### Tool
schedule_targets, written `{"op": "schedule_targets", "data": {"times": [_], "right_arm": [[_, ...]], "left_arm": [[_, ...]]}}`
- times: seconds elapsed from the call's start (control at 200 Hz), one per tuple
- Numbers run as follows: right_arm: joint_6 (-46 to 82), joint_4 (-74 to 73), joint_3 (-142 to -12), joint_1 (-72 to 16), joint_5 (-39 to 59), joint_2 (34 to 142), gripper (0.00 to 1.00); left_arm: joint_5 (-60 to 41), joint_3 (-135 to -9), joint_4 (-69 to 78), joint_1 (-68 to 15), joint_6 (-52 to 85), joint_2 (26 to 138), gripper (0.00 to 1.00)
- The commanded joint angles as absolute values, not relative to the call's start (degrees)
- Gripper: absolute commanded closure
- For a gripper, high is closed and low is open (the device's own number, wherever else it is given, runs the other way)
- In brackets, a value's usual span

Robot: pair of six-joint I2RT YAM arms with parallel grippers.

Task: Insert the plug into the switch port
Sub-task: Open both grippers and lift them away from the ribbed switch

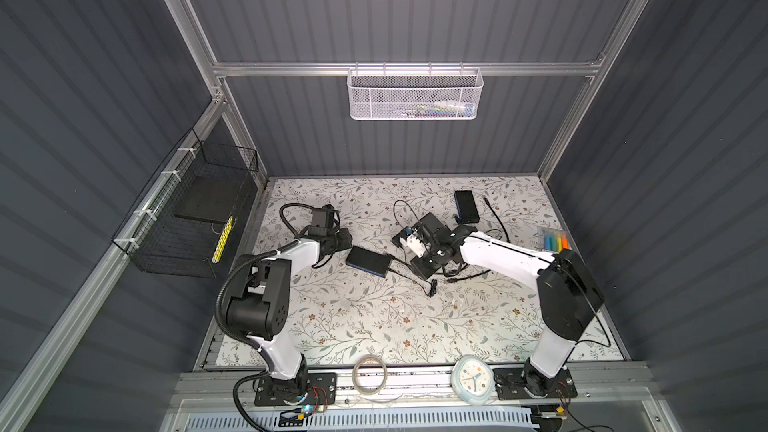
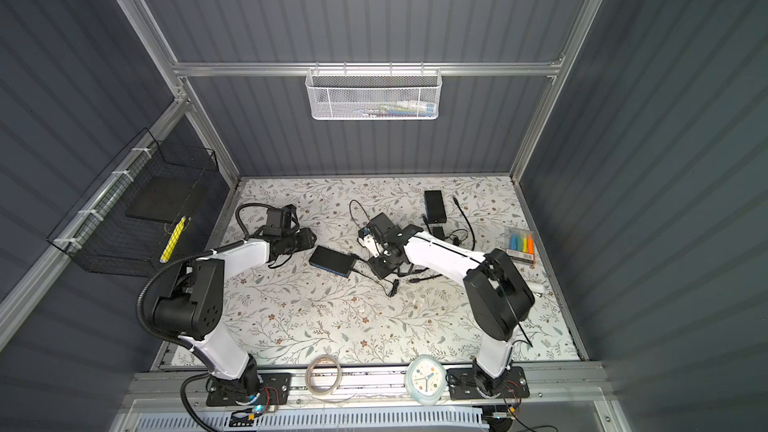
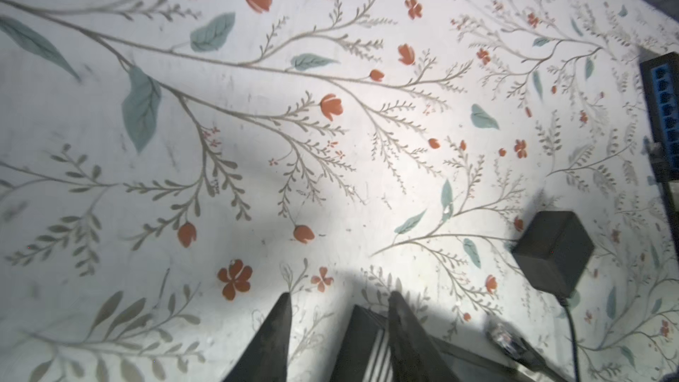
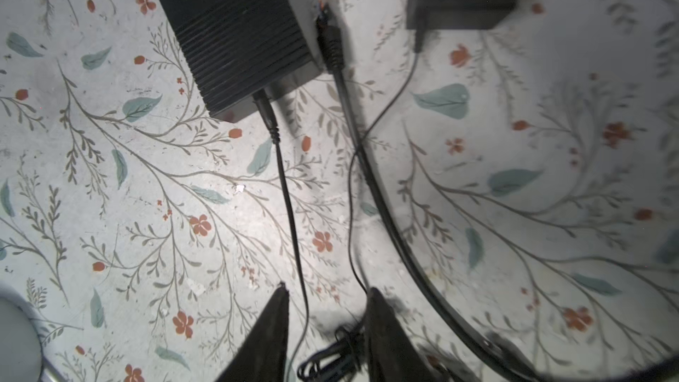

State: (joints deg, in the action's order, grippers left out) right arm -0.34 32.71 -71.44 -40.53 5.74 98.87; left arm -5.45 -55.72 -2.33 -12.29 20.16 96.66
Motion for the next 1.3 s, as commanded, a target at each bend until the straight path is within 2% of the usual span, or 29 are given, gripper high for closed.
{"op": "schedule_targets", "data": {"times": [0.0, 0.26, 0.415, 0.555, 0.65, 0.765, 0.83, 0.85, 0.936, 1.106, 1.196, 1.291], "right_arm": [[0.18, 32.51, -68.07, -39.14, 4.0, 95.28, 0.63], [3.79, 32.36, -61.54, -38.0, 6.74, 91.87, 0.66], [4.22, 32.41, -64.09, -37.8, 6.47, 96.53, 0.66], [4.54, 29.51, -70.29, -36.55, 5.49, 102.16, 0.65], [2.28, 30.99, -76.93, -36.39, 6.33, 108.36, 0.65], [-2.16, 34.29, -81.25, -36.37, 2.82, 113.51, 0.66], [-5.04, 36.05, -82.06, -36.31, -0.21, 114.53, 0.65], [-5.77, 36.17, -81.97, -36.22, -1.39, 114.52, 0.65], [-6.64, 36.07, -81.4, -34.16, -3.58, 113.49, 0.63], [-0.42, 32.95, -79.79, -26.83, -4.75, 109.49, 0.58], [2.45, 31.37, -78.81, -23.41, -2.96, 109.27, 0.53], [2.21, 31.55, -78.93, -22.07, -1.67, 110.35, 0.54]], "left_arm": [[-3.6, -58.64, -7.91, -12.56, 19.12, 92.58, 0.54], [-6.35, -61.23, -12.39, -14.51, 12.43, 90.15, 0.54], [-1.74, -63.26, -16.14, -21.38, 7.71, 90.68, 0.53], [-3.39, -61.68, -16.26, -23.27, 5.86, 89.41, 0.5], [-3.77, -59.84, -17.03, -23.38, 4.31, 88.09, 0.45], [-3.23, -59.19, -20.54, -23.37, 2.63, 87.38, 0.38], [-2.7, -59.33, -22.34, -23.46, 2.06, 87.01, 0.32], [-2.62, -59.47, -23.0, -23.47, 1.82, 86.97, 0.26], [-2.27, -60.49, -25.91, -23.55, 0.06, 86.68, 0.14], [0.42, -64.19, -32.67, -25.46, -5.93, 87.54, 0.06], [2.2, -65.05, -34.28, -27.23, -9.45, 88.37, 0.05], [4.25, -65.47, -35.39, -29.04, -13.26, 90.19, 0.04]]}}
